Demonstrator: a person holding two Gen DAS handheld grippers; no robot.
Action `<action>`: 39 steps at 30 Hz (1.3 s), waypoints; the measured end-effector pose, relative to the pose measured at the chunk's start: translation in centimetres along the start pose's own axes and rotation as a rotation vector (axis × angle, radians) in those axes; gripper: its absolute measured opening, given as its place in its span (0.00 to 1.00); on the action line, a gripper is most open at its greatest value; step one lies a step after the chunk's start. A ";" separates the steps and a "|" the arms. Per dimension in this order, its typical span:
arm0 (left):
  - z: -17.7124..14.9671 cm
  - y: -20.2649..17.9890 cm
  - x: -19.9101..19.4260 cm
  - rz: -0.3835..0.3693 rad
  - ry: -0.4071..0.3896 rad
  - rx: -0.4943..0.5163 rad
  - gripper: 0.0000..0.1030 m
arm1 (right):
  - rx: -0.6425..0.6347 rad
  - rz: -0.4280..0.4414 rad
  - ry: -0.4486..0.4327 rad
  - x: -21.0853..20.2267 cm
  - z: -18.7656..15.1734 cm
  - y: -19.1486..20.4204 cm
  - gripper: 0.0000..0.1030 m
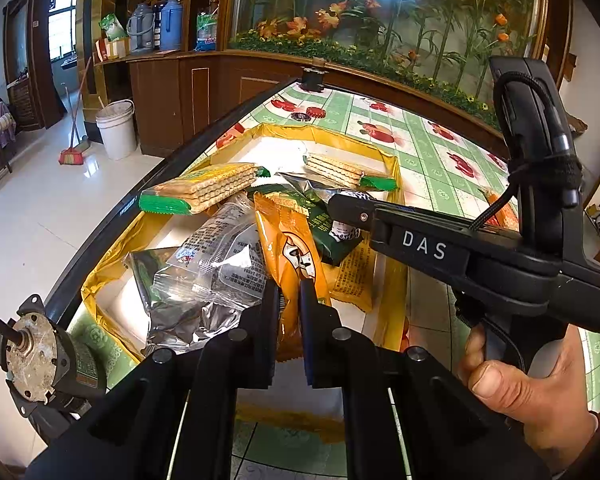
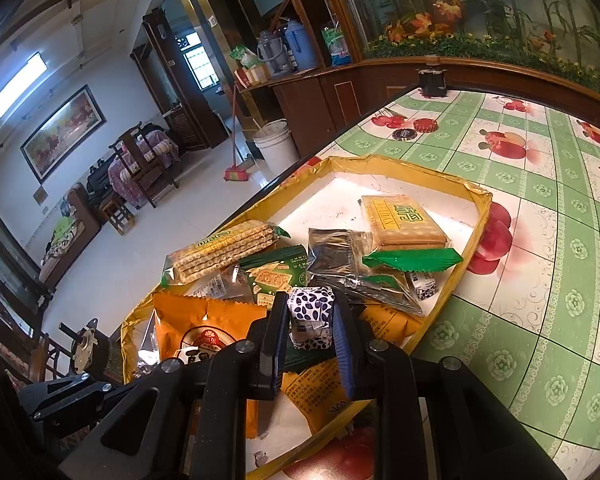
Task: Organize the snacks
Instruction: 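Carry the orange packet and candy into the tray box and release both, then withdraw both open grippers from the tray box toward the remaining snacks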
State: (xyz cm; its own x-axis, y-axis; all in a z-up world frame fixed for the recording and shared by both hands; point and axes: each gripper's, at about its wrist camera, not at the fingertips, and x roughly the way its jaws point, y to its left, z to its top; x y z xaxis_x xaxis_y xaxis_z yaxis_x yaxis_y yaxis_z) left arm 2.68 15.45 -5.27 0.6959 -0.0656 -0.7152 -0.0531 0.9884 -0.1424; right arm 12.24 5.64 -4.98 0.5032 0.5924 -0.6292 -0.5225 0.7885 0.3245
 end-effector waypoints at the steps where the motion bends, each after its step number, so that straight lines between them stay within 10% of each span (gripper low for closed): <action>1: 0.0 0.1 0.0 -0.004 0.003 -0.005 0.08 | 0.001 -0.001 -0.001 0.0 0.0 0.0 0.23; 7: -0.2 0.6 -0.3 -0.014 0.015 -0.036 0.17 | 0.023 -0.003 -0.029 -0.8 0.1 -0.4 0.45; 13: 0.0 0.1 -1.7 0.014 -0.045 -0.030 0.57 | 0.038 -0.001 -0.062 -2.3 0.4 -0.8 0.45; 28: 0.0 -2.7 -2.5 0.031 -0.050 0.044 0.72 | 0.100 -0.049 -0.104 -7.3 -1.4 -4.5 0.70; 39: 0.3 -8.1 -1.7 -0.042 -0.017 0.138 0.72 | 0.265 -0.217 -0.160 -14.4 -5.6 -14.1 0.77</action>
State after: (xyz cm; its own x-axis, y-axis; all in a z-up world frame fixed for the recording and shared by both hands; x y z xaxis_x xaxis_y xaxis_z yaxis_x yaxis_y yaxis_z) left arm 2.17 7.58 -2.67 0.7072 -0.1061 -0.6990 0.0742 0.9943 -0.0759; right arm 8.51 -14.97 -4.46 0.6946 0.4085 -0.5922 -0.2064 0.9017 0.3799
